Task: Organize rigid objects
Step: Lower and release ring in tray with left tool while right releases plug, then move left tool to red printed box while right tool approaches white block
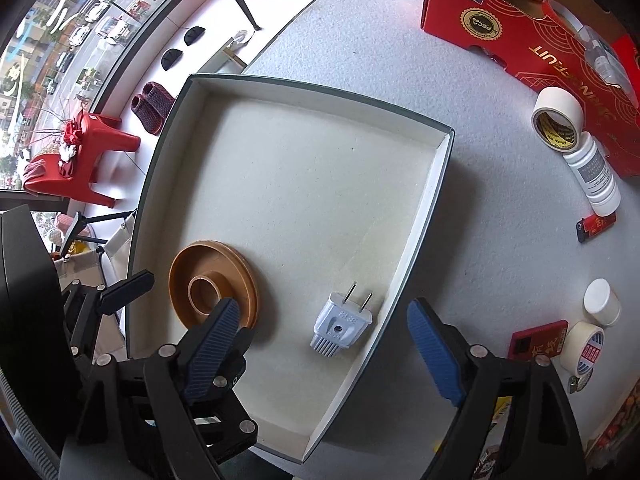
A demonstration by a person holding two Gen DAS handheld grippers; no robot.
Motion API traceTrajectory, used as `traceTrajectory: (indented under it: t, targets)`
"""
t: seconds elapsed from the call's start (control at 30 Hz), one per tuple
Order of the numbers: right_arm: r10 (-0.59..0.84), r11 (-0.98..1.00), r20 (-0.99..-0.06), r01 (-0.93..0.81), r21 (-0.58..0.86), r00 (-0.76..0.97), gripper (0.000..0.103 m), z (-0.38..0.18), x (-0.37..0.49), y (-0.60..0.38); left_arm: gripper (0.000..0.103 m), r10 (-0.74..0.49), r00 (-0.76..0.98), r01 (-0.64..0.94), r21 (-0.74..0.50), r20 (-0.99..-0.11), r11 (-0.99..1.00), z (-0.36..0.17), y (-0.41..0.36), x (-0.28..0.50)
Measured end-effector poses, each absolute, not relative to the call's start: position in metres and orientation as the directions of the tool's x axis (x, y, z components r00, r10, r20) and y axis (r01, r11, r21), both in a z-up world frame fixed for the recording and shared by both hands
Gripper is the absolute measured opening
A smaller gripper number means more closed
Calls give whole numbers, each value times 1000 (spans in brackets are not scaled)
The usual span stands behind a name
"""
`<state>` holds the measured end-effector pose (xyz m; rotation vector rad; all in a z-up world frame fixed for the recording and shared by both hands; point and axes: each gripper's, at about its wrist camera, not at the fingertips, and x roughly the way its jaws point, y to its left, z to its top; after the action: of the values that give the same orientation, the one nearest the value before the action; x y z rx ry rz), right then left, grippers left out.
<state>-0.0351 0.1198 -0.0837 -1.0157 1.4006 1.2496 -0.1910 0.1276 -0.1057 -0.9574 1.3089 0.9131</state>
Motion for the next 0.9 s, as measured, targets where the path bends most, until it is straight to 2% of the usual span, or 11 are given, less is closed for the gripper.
traceTrajectory:
  t: [0.23, 0.4, 0.63, 0.9]
  targets:
    - [100, 175, -970, -956, 236, -221, 103, -66, -16, 106, 96, 6, 110, -939, -102, -994, 329, -101, 127, -192]
    - [126, 210, -966, -946, 247, -224, 103, -51, -1, 83, 96, -80, 190, -943, -204, -979, 264, -102, 122, -197]
    - [81, 379, -969, -892, 246, -233, 103, -62, 36, 19, 96, -114, 151, -949, -177, -982, 262, -100, 109, -207]
    - [-8, 557, -968, -805, 205, -252, 103, -90, 71, -68, 96, -134, 106, -889, -154, -985, 432, -92, 82, -160]
